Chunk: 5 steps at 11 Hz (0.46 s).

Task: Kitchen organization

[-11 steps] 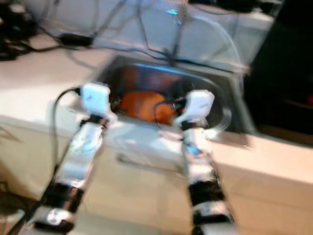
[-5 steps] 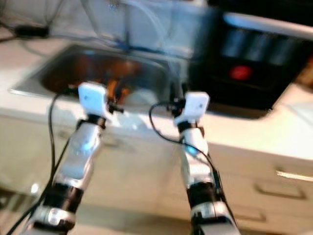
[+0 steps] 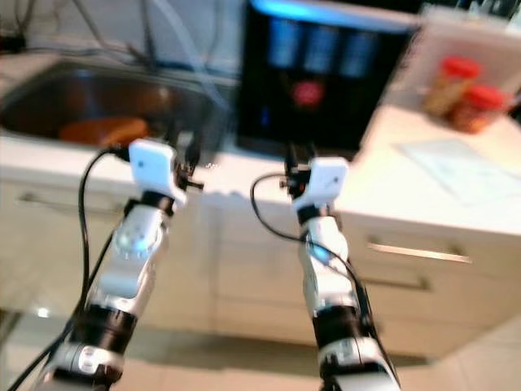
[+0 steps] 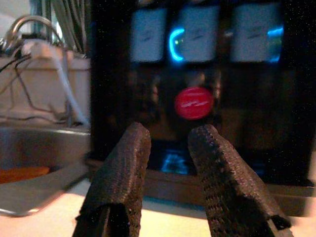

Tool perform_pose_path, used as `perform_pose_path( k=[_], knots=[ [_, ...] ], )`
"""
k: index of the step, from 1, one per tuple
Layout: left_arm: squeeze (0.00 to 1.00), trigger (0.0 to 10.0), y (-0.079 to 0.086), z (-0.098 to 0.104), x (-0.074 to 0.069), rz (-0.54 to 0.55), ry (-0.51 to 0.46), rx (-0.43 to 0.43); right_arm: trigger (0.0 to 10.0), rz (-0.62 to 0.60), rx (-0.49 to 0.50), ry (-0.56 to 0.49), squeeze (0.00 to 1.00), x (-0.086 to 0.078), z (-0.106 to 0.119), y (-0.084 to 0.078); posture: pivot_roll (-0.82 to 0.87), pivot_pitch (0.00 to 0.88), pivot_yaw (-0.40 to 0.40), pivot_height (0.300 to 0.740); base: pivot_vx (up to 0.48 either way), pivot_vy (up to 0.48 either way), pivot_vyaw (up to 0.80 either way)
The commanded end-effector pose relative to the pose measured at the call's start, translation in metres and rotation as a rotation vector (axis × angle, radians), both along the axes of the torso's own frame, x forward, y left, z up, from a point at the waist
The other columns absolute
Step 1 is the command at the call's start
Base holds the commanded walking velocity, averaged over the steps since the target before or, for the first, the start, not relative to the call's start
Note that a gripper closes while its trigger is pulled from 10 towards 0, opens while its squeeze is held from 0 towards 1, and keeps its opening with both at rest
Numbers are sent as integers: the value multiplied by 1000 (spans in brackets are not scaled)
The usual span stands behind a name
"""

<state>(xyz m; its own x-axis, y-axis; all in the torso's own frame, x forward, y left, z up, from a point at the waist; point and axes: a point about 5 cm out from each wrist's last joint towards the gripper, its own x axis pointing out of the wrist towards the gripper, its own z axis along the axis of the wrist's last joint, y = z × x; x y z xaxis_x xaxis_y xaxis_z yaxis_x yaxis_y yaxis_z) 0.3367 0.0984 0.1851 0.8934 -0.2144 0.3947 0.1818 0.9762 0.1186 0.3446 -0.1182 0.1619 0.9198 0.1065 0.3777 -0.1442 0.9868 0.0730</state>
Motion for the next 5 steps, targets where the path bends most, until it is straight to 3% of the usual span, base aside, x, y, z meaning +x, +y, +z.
perform_pose_path(
  k=[1,5],
  knots=[
    [0,10000,-10,3,-1,-32,-14,-4,10000,-34,2,0,0,-1,-1,-12,186,10,-58,740,0,-412,0],
    [0,10000,-10,3,-1,-32,-14,-4,10000,-34,2,0,0,-1,-1,-12,186,10,-58,740,0,-412,0]
  ],
)
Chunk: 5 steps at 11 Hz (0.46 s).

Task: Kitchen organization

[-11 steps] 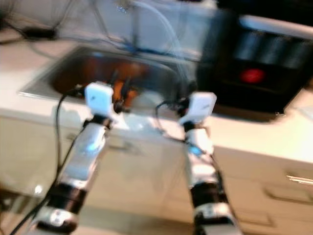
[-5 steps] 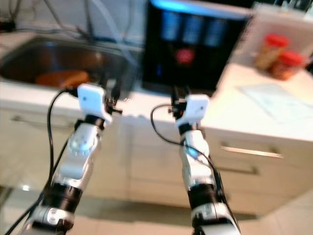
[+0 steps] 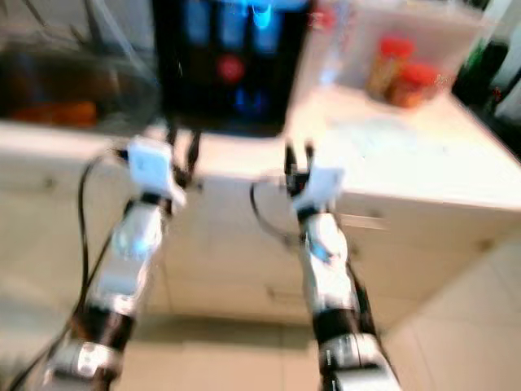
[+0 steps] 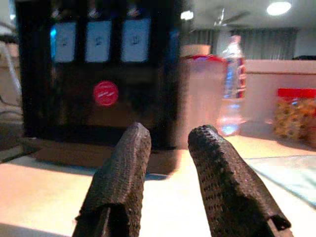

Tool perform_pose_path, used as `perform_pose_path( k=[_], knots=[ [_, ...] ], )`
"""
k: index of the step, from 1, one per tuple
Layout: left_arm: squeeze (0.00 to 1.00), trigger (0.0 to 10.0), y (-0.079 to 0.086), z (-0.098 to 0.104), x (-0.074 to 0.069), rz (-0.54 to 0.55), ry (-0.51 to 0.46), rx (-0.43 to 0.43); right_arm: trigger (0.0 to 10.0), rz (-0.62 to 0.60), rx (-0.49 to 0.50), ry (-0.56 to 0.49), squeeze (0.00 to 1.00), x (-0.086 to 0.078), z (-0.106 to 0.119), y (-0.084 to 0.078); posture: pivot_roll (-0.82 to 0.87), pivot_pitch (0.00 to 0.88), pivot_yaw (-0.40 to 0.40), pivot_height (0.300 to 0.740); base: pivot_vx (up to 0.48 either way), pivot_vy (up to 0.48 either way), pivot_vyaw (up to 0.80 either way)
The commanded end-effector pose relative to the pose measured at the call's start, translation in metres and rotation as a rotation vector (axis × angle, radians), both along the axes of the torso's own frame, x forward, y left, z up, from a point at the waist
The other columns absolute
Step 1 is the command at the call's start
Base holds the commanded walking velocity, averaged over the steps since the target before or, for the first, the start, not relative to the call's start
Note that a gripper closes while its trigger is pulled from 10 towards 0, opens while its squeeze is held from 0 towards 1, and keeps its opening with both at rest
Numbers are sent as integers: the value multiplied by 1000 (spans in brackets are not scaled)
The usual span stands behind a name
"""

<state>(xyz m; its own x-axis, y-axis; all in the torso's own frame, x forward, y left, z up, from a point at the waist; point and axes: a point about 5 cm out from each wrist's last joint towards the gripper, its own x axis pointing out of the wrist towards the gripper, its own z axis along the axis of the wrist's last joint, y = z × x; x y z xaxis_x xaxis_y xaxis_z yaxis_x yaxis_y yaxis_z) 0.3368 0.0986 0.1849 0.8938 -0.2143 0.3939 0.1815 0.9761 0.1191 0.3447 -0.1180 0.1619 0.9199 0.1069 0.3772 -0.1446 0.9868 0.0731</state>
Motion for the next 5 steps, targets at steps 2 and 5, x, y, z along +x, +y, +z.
perform_pose_path(
  k=[2,5],
  knots=[
    [0,10000,-10,4,-1,-32,-15,-4,10000,-34,2,0,0,-1,-1,-12,186,10,-58,740,0,-412,0],
    [0,10000,47,-103,-25,90,341,44,10000,-168,-52,186,0,-23,-60,-59,178,10,-60,740,0,0,0]
  ],
)
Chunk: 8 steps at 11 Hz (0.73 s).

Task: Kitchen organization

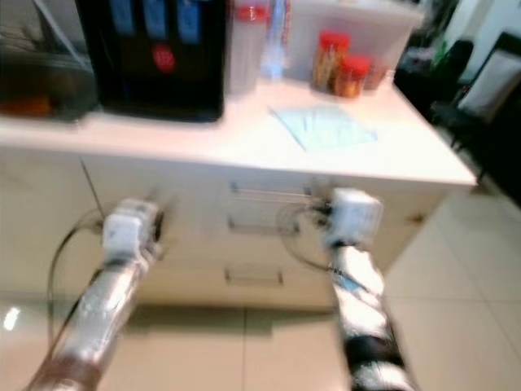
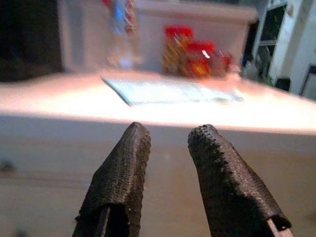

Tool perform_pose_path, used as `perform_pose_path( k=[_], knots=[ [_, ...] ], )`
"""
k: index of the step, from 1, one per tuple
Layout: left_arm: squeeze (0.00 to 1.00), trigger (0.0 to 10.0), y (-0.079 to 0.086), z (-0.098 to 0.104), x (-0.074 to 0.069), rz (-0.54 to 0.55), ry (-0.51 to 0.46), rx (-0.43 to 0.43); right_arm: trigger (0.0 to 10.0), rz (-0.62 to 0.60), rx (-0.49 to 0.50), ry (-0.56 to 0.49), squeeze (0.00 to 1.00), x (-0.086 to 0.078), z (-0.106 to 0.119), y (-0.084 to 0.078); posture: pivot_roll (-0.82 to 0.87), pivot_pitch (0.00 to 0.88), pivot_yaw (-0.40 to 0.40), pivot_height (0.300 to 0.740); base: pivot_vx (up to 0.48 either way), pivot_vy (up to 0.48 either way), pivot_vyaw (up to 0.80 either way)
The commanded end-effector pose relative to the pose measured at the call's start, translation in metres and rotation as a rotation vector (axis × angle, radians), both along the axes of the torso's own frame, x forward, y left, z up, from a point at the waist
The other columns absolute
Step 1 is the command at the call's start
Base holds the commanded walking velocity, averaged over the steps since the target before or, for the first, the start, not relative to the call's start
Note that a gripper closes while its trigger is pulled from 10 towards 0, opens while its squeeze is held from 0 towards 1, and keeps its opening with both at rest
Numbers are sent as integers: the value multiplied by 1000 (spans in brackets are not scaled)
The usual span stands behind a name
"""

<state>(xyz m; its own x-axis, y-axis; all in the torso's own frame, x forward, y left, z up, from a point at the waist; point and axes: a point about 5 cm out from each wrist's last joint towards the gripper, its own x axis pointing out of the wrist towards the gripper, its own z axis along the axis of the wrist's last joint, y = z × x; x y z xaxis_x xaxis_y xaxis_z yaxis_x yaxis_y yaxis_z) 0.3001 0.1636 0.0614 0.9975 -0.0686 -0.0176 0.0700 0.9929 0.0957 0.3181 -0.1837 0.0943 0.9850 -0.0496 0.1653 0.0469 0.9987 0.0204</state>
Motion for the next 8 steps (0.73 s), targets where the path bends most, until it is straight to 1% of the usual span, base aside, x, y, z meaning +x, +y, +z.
perform_pose_path(
  k=[1,4,5,8],
  knots=[
    [0,10000,-19,21,12,-64,-78,-26,10000,12,9,-33,0,4,8,6,176,14,-60,740,0,480,0],
    [0,10000,-16,23,16,-46,-103,-34,10000,13,12,-26,0,4,5,6,175,17,-60,740,0,480,0],
    [0,10000,-16,18,15,-53,-85,-24,10000,13,7,-11,0,5,2,5,173,17,-59,740,0,0,0],
    [0,10000,-7,-14,5,-39,60,-13,10000,15,-6,106,0,0,-21,0,174,16,-61,740,0,0,0]
  ],
)
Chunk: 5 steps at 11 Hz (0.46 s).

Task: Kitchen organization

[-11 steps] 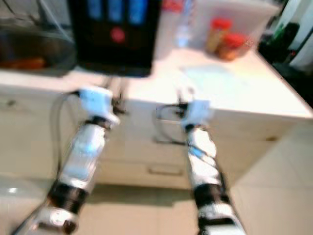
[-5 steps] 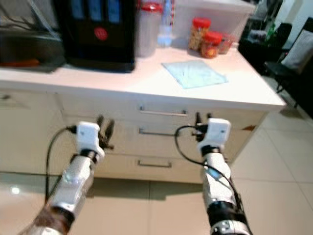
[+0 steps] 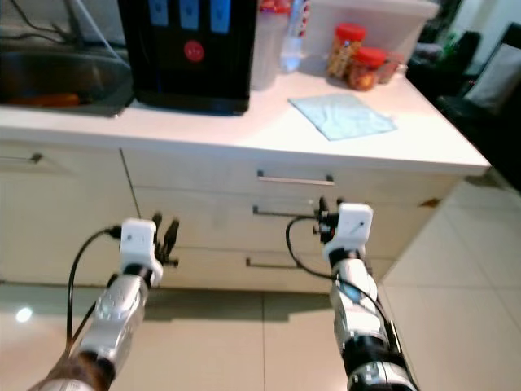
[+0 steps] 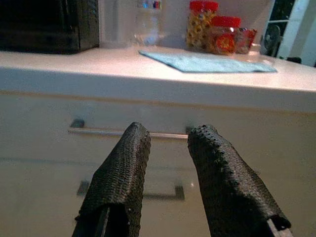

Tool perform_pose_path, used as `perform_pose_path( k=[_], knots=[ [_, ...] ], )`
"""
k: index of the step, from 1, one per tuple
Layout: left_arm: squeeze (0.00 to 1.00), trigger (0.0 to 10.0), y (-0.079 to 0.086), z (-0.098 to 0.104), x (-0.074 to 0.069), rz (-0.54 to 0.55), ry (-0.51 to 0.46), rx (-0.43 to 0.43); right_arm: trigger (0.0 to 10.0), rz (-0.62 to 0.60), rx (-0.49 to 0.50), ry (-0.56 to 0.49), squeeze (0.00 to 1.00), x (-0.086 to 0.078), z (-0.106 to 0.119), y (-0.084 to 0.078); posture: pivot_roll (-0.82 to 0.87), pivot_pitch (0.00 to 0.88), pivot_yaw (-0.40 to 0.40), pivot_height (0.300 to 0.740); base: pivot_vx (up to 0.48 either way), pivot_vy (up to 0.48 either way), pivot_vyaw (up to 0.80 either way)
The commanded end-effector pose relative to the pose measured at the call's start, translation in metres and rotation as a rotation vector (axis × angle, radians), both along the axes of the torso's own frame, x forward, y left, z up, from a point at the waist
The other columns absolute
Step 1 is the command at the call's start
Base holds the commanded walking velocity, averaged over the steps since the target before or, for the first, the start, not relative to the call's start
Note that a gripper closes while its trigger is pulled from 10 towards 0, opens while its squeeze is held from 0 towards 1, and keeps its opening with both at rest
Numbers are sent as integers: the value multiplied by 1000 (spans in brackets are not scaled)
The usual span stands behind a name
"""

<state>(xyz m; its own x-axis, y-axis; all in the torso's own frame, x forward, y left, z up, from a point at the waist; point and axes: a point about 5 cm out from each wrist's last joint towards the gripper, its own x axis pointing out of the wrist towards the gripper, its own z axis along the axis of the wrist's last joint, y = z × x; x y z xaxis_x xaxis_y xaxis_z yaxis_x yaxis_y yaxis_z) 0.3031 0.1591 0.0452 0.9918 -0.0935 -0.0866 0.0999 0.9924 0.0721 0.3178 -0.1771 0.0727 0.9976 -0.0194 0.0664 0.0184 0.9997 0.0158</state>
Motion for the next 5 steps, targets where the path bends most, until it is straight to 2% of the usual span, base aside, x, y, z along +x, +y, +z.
perform_pose_path(
  k=[1,3,5],
  knots=[
    [0,10000,1,-7,-3,-5,32,5,10000,-22,4,50,0,-2,-8,-10,174,16,-61,740,0,0,0],
    [0,10000,10,-29,-16,15,133,12,10000,-50,25,148,0,-9,-27,-17,177,14,-58,740,0,0,0],
    [0,10000,14,-45,-27,21,218,21,10000,-32,59,250,0,-17,-45,-17,175,12,-57,740,0,0,0]
  ],
)
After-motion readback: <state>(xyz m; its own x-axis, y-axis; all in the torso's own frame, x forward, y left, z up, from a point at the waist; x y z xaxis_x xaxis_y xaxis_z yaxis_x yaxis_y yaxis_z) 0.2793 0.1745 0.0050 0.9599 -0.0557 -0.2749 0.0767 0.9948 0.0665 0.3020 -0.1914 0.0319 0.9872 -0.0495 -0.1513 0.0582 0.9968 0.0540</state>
